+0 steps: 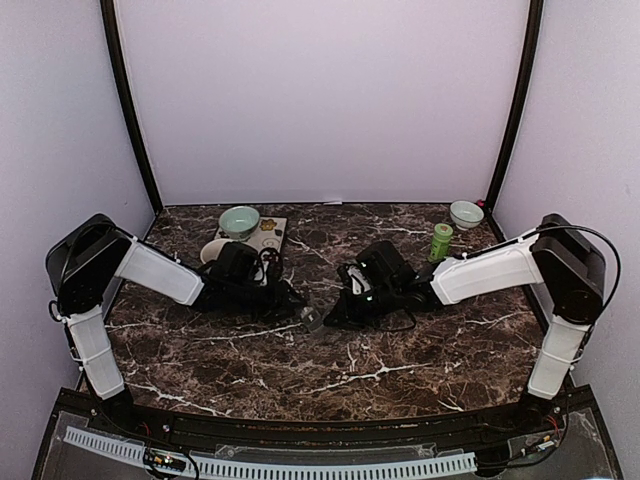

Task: Sort the pills into containers
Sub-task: Pick up the pill container from the center of the board, then close the lid of the pill container.

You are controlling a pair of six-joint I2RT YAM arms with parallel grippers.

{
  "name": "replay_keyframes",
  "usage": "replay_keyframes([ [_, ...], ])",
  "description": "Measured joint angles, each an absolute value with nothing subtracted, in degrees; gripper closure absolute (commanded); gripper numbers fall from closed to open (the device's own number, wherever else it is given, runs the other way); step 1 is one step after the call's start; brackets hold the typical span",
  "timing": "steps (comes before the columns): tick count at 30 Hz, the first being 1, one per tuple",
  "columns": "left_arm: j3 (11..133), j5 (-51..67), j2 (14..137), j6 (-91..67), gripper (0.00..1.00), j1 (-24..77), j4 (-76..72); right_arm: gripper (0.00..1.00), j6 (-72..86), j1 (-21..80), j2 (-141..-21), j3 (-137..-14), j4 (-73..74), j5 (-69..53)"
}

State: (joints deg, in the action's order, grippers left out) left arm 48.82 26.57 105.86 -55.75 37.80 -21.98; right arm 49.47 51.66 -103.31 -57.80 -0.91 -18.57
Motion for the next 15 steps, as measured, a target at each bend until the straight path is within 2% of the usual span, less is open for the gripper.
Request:
replay_keyframes([
  [15, 44.75, 27.20, 104.97, -62.08, 0.51, 37.80, -29.06, 1.00, 61.21, 48.82, -101.78, -50.00, -16.10, -26.83],
])
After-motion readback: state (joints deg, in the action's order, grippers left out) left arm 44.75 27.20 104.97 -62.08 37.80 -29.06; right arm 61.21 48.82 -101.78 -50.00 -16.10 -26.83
